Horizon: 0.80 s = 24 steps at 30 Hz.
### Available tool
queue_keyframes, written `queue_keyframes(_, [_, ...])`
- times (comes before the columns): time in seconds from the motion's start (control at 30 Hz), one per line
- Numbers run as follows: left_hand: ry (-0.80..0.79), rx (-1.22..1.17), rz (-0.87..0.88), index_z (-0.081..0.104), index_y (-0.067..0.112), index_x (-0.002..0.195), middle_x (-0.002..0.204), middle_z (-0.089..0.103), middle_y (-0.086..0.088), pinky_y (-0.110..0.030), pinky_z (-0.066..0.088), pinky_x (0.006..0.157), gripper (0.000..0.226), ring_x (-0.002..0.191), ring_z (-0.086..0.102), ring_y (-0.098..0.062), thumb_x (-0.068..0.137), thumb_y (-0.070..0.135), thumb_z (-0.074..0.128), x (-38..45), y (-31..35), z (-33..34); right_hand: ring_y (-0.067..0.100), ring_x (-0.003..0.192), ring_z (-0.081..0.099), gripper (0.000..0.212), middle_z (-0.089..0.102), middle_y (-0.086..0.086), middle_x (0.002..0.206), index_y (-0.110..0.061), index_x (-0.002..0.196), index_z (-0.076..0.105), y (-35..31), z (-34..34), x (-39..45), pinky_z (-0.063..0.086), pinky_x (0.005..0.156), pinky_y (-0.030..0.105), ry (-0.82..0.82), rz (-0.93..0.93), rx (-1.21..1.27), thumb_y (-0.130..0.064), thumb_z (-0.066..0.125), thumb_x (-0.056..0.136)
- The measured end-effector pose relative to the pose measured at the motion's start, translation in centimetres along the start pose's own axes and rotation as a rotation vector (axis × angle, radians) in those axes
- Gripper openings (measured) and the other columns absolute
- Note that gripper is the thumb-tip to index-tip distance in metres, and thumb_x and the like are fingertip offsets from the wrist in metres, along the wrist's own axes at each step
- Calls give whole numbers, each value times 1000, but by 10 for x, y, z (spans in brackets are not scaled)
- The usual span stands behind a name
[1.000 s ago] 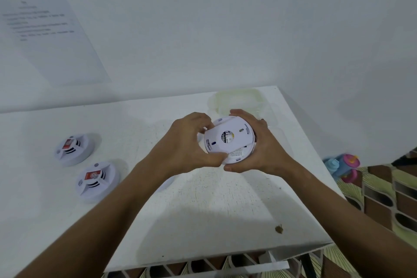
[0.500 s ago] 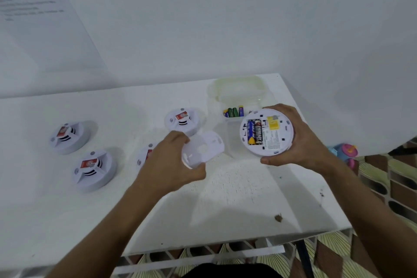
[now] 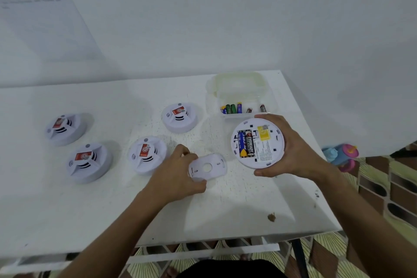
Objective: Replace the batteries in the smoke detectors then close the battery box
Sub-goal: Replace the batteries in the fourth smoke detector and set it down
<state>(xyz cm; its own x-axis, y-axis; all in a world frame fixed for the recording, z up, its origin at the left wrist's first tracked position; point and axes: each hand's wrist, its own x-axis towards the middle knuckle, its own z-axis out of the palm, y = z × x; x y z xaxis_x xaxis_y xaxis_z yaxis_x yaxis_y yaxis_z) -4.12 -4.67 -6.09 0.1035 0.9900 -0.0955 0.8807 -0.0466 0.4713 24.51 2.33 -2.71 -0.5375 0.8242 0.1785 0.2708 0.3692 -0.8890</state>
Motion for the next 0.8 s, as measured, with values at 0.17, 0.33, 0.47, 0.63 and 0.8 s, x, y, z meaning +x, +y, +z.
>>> queue_keyframes(0.17, [180,-170,54,59,24,126,117,53,10,-13,43,70,51,79,58,-4,80,45,70,-1,31,-28,17,132,47,110,45,1,142,-16,143,39,4,4,5,47,104,26,-36,0,26,-17,95,48])
queue_keyframes(0.33, [72,-259,208,57,32,127,121,60,16,-19,55,72,50,90,64,-2,80,35,73,8,84,-66,15,129,51,110,49,2,140,-18,143,38,2,5,10,48,104,28,-48,-9,56,-21,95,49])
queue_keyframes(0.47, [-32,-166,198,56,29,125,114,67,8,-32,59,75,51,85,67,-8,77,33,74,18,102,-70,12,126,56,104,58,-14,133,-28,139,41,0,3,11,50,101,26,-37,-7,97,-14,94,51])
queue_keyframes(0.63, [-60,-39,160,54,29,119,100,65,11,-15,54,57,51,73,65,-7,74,34,77,28,114,-70,17,128,54,107,57,-10,136,-28,142,41,5,2,7,49,105,35,-6,-11,84,-26,94,50])
queue_keyframes(0.8, [-100,115,193,53,25,114,107,64,6,-10,43,52,46,73,58,-9,76,33,77,32,125,-72,1,120,57,103,59,-29,126,-36,135,44,4,0,5,45,96,12,16,-33,29,-24,96,46])
